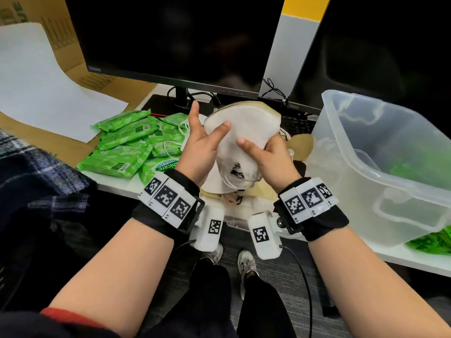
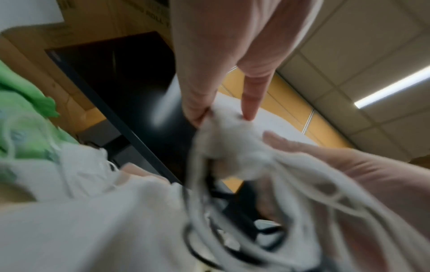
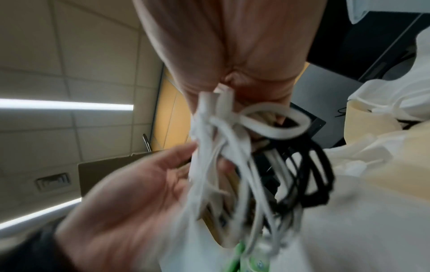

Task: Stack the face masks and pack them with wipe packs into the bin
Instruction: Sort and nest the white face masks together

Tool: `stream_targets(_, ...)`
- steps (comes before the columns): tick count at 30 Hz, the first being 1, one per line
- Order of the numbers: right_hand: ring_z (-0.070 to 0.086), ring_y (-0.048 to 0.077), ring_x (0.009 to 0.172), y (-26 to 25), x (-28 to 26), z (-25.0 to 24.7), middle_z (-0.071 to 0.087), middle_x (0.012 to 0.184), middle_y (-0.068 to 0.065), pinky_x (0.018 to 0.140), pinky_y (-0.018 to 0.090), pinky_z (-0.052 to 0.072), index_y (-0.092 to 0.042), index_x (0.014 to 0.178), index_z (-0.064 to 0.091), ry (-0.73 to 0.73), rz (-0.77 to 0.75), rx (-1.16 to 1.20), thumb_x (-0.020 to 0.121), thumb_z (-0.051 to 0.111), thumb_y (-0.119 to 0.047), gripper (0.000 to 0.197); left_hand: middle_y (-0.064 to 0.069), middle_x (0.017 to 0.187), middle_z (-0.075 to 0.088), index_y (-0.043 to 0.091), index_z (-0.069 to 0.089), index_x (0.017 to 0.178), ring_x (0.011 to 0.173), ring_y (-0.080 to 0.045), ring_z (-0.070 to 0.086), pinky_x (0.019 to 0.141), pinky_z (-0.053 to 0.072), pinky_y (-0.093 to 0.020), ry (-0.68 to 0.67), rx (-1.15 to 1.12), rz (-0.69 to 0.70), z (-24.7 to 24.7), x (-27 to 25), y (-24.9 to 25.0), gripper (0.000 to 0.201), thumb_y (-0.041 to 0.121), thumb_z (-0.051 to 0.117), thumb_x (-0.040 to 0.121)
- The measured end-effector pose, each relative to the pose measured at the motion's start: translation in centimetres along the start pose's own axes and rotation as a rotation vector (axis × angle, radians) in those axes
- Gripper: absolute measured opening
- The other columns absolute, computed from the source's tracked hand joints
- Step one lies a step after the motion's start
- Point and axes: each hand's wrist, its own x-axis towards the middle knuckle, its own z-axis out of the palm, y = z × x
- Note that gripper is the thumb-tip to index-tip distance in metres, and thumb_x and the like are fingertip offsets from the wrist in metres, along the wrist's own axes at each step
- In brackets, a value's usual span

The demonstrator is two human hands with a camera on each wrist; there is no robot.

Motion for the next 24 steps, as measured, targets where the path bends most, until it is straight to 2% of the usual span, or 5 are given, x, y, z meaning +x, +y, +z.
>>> stream_targets(3,0.061,0.025,0.107,0.0,0.4,0.0,0.06,0.119,0.015,0.09,0.035,0.053,0.003,0.125,0.044,-0.056,0.044,-0.008,0.076,0.068,0.006,0.055,0.003,0.1,0.063,0.03,0.007,0.147,0.084,-0.008,0.066,0.08,0.056,-0.031,0.074,0.051,0.098,-0.9,-0.1,0.1,0.093,-0.012,0.058,0.081)
stream_targets(6,0.065,0.027,0.092,-0.2,0.9,-0.4,0.063,0.108,0.016,0.075,0.036,0.058,-0.007,0.118,0.04,-0.001,0.115,-0.058,0.072,0.072,0.007,0.058,0.024,0.102,0.06,0.038,0.018,0.142,0.091,-0.004,0.064,0.082,0.054,-0.032,0.019,0.197,0.238,-2.9,-0.3,-0.2,0.098,-0.014,0.064,0.072)
stream_targets(12,0.062,0.015,0.069,-0.4,2.1,-0.2,0.06,0.07,-0.002,0.065,0.026,0.052,-0.02,0.111,0.045,0.08,0.032,-0.143,0.078,0.068,0.001,0.045,0.015,0.105,0.062,0.028,0.06,0.109,0.09,0.007,0.06,0.078,0.046,-0.011,-0.306,0.494,0.163,-5.1,-0.9,1.3,0.057,-0.019,0.045,0.08)
stream_targets(16,0.059,0.017,0.073,0.8,2.9,0.0,0.063,0.078,-0.001,0.069,0.029,0.044,-0.022,0.102,0.048,0.149,0.004,-0.409,0.092,0.053,-0.018,0.012,-0.005,0.092,0.066,0.014,0.065,0.107,0.06,-0.001,0.056,0.058,0.043,-0.01,-0.048,0.458,0.091,-6.1,-0.3,1.6,0.041,-0.008,0.042,0.082)
stream_targets(24,0.041,0.031,0.115,3.5,1.7,3.3,0.044,0.123,0.013,0.096,0.041,0.037,-0.017,0.122,0.048,-0.599,0.066,-1.462,0.064,0.073,-0.057,0.074,0.027,0.077,0.066,0.022,0.064,0.11,0.06,-0.004,0.039,0.05,0.035,-0.011,0.293,0.418,0.217,-7.5,0.9,1.2,0.042,-0.004,0.045,0.084)
